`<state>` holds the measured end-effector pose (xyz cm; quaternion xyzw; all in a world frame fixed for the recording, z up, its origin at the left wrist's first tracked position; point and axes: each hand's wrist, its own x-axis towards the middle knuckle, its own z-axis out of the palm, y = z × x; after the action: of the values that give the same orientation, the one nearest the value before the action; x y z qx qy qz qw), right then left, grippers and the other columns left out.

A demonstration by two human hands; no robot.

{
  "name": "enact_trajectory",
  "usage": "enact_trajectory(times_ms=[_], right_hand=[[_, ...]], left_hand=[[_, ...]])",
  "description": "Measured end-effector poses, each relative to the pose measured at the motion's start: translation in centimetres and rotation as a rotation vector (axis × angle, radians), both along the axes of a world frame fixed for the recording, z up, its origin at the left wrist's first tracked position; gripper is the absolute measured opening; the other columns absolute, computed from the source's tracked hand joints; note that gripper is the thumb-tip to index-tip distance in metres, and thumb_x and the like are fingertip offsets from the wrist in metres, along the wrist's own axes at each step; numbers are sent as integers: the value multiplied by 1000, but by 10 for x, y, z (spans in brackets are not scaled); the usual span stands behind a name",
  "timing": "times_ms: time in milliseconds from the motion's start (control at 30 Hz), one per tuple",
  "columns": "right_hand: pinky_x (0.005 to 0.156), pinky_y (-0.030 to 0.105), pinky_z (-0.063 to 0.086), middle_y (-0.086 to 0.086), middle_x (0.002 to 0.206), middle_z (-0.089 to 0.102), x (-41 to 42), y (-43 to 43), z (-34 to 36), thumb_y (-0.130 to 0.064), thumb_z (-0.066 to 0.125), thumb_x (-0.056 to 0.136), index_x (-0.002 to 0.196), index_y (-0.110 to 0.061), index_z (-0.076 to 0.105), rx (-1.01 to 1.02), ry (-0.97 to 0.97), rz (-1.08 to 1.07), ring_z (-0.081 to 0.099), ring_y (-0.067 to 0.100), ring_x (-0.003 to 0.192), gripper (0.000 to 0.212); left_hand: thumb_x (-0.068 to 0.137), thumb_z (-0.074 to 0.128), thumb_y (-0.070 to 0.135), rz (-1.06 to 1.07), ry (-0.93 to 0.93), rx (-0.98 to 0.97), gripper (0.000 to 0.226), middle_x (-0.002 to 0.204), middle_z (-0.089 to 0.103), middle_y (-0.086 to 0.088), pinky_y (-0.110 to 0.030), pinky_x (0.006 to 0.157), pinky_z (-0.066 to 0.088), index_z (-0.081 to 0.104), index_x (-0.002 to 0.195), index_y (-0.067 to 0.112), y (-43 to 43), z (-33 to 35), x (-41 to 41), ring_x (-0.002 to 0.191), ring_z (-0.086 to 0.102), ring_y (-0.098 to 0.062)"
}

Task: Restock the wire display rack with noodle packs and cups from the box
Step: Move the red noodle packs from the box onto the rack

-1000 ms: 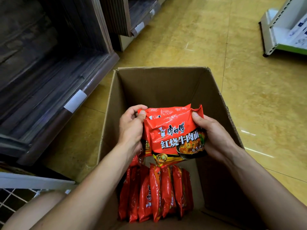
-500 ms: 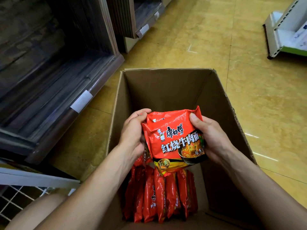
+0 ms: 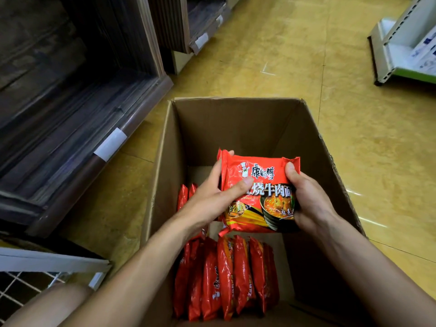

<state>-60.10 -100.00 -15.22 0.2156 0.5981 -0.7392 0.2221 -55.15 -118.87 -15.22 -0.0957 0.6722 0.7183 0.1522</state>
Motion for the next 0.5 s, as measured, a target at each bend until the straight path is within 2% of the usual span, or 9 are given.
enact_trajectory(times_ms=[67, 133, 200, 267, 367, 500], right_hand=[[84, 50, 59, 16, 103, 77, 2, -1, -2, -43, 52, 102, 122, -12, 63, 5, -7, -6, 75, 33, 93, 38], [85, 51, 59, 16, 104, 77, 3, -3, -3, -46, 50, 102, 123, -12, 62, 0, -30, -8, 75, 33, 94, 43], [87, 51, 59, 17, 106, 76, 3, -4, -3, -54, 48, 100, 126, -12, 61, -24, -55, 11, 75, 33, 96, 51], [90, 53, 57, 17, 107, 76, 2, -4, -2, -62, 47, 97, 128, -14, 60, -40, -71, 54, 75, 34, 97, 59], [85, 47, 61, 15, 106, 76, 3, -5, 1, -61, 51, 95, 125, -12, 61, -19, -53, 148, 75, 32, 95, 59], [78, 40, 63, 13, 110, 76, 5, -7, 1, -53, 59, 93, 131, -15, 56, -18, 4, 248, 75, 30, 98, 54]], left_hand=[[83, 74, 49, -7, 28, -50, 83, 128, 67, 14, -30, 97, 56, 27, 150, 52, 2, -2, 1, 107, 70, -4], [85, 73, 47, 42, 40, -41, 72, 124, 70, 13, -29, 93, 57, 35, 146, 51, 5, -5, 2, 105, 71, -5], [88, 72, 42, 112, 25, -16, 46, 112, 75, 13, -30, 88, 60, 51, 126, 56, 6, -7, 2, 100, 73, -7], [91, 72, 38, 174, -12, 18, 27, 107, 77, 10, -40, 91, 60, 60, 107, 55, 5, -9, 1, 99, 75, -14], [92, 72, 39, 234, -60, 77, 26, 112, 76, 2, -50, 96, 56, 63, 116, 46, 2, -13, -2, 104, 74, -23], [96, 67, 36, 299, -106, 122, 30, 111, 76, -2, -53, 95, 57, 62, 125, 33, 3, -13, -1, 101, 74, -26]])
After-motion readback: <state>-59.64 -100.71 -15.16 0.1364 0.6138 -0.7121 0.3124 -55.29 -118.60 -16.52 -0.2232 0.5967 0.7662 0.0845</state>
